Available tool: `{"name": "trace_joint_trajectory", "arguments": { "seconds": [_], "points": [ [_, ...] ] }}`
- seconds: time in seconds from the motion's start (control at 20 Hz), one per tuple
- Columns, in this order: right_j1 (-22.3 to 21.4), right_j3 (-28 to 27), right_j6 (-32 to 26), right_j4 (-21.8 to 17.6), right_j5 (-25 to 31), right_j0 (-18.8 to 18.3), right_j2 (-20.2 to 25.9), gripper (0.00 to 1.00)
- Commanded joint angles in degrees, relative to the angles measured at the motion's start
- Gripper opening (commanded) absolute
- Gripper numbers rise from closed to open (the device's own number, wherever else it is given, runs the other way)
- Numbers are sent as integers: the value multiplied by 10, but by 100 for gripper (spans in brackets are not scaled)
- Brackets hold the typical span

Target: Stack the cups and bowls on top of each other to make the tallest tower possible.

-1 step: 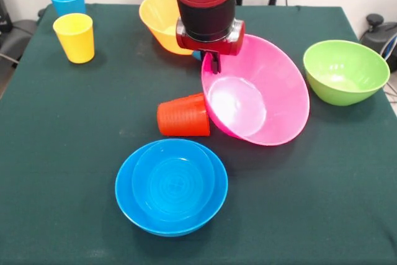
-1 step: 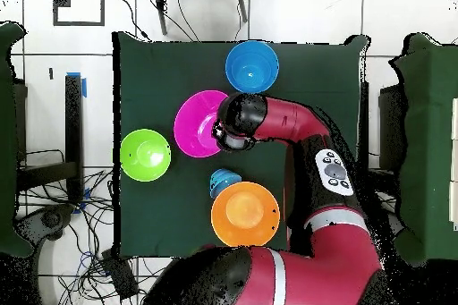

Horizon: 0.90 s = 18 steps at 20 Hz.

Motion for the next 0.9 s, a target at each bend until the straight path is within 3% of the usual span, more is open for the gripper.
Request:
{"name": "trace_joint_trajectory", "arguments": {
  "seconds": [0.05, 0.2, 0.55, 0.9],
  "points": [
    [29, -67, -89, -29, 43, -4, 65, 0],
    [23, -54, -92, -31, 32, -8, 68, 0],
    [-44, 12, -90, -21, 49, -18, 76, 0],
    [-77, 7, -78, -14, 97, -14, 82, 0]
  ]
}}
